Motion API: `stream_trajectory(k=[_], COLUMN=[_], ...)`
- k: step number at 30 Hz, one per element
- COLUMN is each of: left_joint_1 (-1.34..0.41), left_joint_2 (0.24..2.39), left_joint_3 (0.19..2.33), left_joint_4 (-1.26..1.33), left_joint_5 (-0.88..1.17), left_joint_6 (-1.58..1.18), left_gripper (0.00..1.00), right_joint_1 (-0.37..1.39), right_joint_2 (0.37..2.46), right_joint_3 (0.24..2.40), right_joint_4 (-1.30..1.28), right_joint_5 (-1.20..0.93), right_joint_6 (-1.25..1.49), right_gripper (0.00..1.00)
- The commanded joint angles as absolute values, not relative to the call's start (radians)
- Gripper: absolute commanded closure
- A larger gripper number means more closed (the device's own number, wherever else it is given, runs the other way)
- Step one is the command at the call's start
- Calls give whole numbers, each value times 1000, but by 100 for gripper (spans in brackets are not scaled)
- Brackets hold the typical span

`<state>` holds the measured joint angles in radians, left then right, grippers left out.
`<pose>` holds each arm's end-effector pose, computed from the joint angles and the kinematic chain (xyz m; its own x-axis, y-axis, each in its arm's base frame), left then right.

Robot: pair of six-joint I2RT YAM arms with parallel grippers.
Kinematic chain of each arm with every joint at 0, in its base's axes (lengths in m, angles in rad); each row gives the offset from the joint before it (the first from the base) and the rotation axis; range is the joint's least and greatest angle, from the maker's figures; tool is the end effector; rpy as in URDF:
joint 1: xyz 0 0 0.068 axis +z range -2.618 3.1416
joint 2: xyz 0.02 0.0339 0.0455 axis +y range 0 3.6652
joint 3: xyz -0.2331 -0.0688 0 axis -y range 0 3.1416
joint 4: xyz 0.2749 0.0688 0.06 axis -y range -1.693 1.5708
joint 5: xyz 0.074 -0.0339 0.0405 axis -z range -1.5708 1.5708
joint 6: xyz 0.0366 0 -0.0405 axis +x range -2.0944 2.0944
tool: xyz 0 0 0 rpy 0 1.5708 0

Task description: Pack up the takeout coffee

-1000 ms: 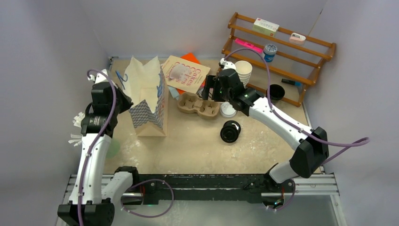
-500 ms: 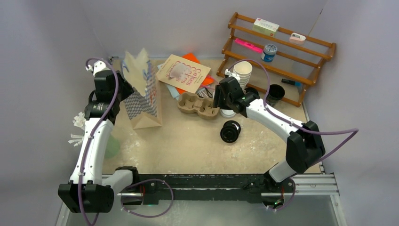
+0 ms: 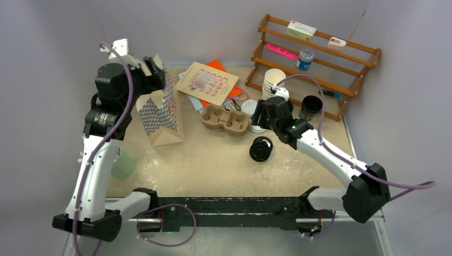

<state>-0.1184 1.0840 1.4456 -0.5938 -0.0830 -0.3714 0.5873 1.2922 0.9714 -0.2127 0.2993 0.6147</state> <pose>0.2529 -0.0270 0.4475 -0.2266 -0.3373 -0.9137 -0.0479 0.9409 -0.3354 0.2803 0.1736 0.2524 -0.5293 0.3097 -0.7899 -0.0158 0.9273 0.3741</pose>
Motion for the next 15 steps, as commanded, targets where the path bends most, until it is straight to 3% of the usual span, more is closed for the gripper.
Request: stream_trajectory(k=[1, 4, 9, 15], left_joint_1=[-378, -539, -821, -919], left_joint_2=[1189, 1260, 1389, 1541], left_joint_3=[1555, 1566, 1576, 1556], left_joint_4=[-637, -611, -569, -494], left_joint_5=[-157, -208, -319, -261], left_joint_6=[-242, -228, -183, -199], left_gripper=[21, 23, 33, 37], right_joint_1=[558, 519, 363, 286], right_joint_2=[1230, 1224, 1265, 1228], right_joint_3=[925, 902, 831, 664], right_joint_4=[-178, -177, -120, 89], right_joint_5=[338, 260, -62, -206], right_joint_6=[627, 632, 666, 757], right_gripper=[38, 38, 38, 44])
